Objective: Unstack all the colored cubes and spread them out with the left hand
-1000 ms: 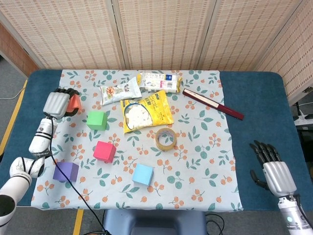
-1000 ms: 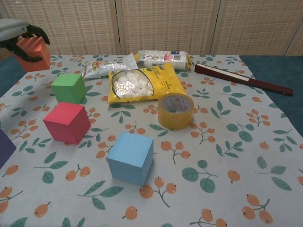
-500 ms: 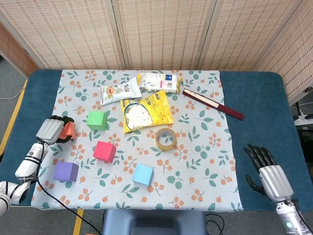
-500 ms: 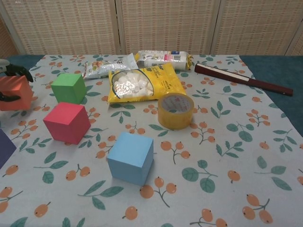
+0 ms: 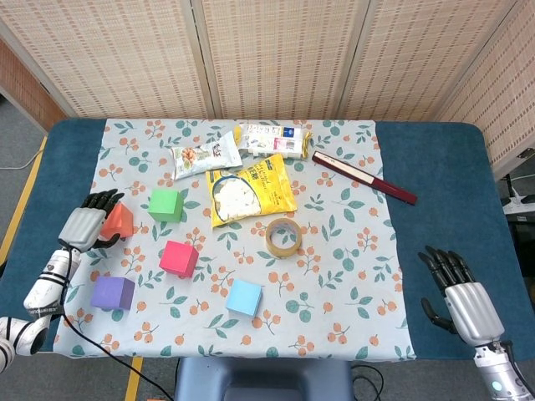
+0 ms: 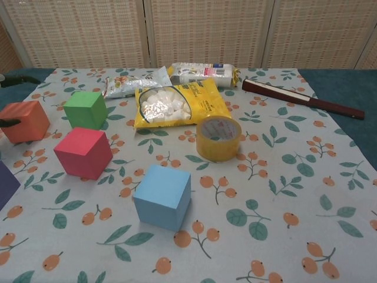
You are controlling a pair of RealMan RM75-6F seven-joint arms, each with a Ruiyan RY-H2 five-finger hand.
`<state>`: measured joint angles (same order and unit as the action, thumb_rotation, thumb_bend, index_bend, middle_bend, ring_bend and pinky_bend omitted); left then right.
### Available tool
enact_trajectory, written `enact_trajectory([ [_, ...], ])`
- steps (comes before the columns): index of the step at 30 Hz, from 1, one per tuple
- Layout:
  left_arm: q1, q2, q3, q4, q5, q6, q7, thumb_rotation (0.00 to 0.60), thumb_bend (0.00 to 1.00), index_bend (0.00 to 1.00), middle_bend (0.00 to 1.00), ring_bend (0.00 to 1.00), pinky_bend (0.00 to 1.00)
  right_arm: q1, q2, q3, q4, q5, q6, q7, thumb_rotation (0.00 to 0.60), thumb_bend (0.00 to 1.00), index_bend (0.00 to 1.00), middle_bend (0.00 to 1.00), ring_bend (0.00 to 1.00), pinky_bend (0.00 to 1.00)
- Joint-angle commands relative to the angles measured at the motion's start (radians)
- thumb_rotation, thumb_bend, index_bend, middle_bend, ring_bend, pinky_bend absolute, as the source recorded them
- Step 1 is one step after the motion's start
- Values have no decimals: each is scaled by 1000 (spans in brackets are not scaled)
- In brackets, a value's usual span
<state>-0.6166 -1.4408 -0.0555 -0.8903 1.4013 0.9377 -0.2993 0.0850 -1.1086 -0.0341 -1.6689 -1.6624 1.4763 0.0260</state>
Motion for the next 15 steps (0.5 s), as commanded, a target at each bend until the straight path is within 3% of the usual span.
enact_trajectory([
  [1,96,59,6,-154,67,252,8,600,325,0,0,0,71,-2,0,0,-1,-3,5,1,600,347,0,0,0,0],
  [3,159,80,21,-243,108,390,17,600,318,0,0,0,60,-4,-1,1,0,-4,10,-3,600,347,0,0,0,0],
  [5,237,109,71,-349,193,548,62,600,327,0,0,0,53,-7,-6,4,2,-3,18,-12,600,346,0,0,0,0],
  [8,349,139,159,-447,285,689,187,600,330,0,0,0,38,-8,-16,6,9,-6,22,-27,600,346,0,0,0,0],
  [12,444,157,214,-507,273,718,292,600,329,0,0,0,9,-10,-24,6,14,-10,27,-39,600,346,0,0,0,0],
  [15,444,177,207,-523,262,703,220,600,339,0,0,0,4,-14,-32,8,17,-7,33,-49,600,346,0,0,0,0],
])
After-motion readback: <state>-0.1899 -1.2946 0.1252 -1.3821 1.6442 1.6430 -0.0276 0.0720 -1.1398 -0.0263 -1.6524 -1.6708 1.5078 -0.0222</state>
